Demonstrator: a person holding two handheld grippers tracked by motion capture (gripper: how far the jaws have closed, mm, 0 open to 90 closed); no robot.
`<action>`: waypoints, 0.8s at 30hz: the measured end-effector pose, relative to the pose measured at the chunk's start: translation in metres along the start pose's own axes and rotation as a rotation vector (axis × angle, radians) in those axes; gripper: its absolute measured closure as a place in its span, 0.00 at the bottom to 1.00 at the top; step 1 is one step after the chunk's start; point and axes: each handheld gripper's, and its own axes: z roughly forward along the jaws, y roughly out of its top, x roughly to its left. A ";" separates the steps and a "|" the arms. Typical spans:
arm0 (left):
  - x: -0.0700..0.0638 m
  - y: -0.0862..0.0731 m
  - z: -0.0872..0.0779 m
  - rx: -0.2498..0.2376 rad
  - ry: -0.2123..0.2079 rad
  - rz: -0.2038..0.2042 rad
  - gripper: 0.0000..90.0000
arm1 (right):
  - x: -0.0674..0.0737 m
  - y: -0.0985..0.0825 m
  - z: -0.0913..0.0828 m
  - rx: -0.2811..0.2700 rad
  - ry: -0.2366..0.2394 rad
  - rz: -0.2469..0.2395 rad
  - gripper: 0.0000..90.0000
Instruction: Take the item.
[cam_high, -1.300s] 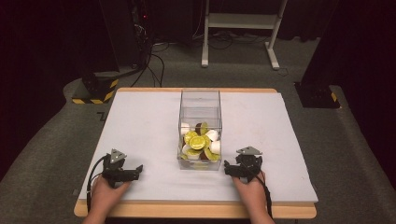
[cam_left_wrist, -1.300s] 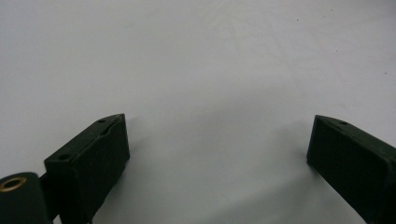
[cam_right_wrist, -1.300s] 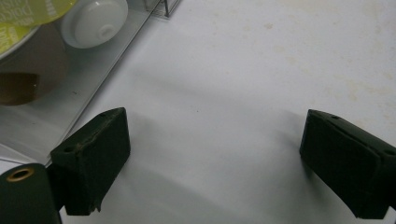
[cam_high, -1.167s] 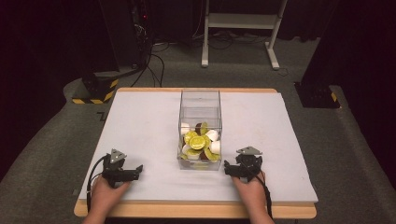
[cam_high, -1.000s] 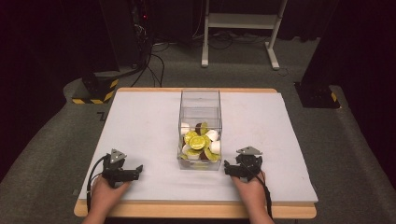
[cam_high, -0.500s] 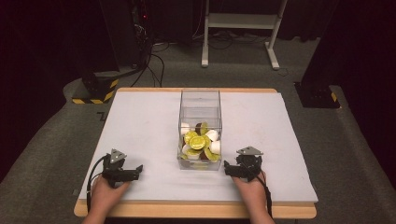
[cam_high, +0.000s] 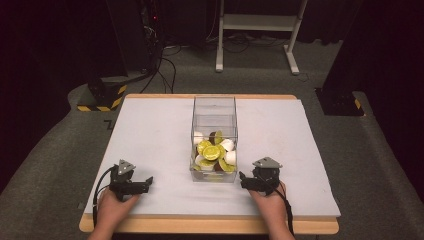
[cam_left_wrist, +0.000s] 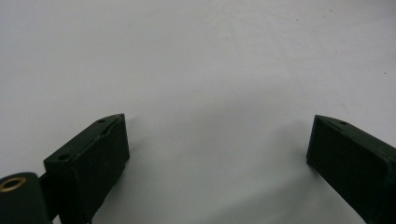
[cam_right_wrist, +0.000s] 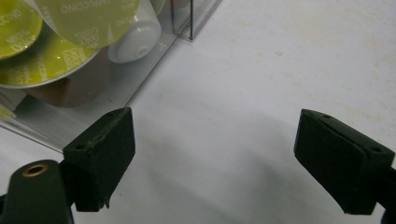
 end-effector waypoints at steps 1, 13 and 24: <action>0.000 0.000 0.000 -0.001 0.000 -0.001 0.07 | -0.001 0.000 -0.001 -0.010 0.001 0.004 0.14; 0.000 0.000 0.000 0.000 -0.002 -0.002 0.06 | -0.005 0.002 -0.010 -0.082 0.024 -0.006 0.15; 0.000 0.000 0.000 -0.001 -0.002 -0.003 0.06 | -0.009 0.003 -0.020 -0.121 0.016 -0.009 0.15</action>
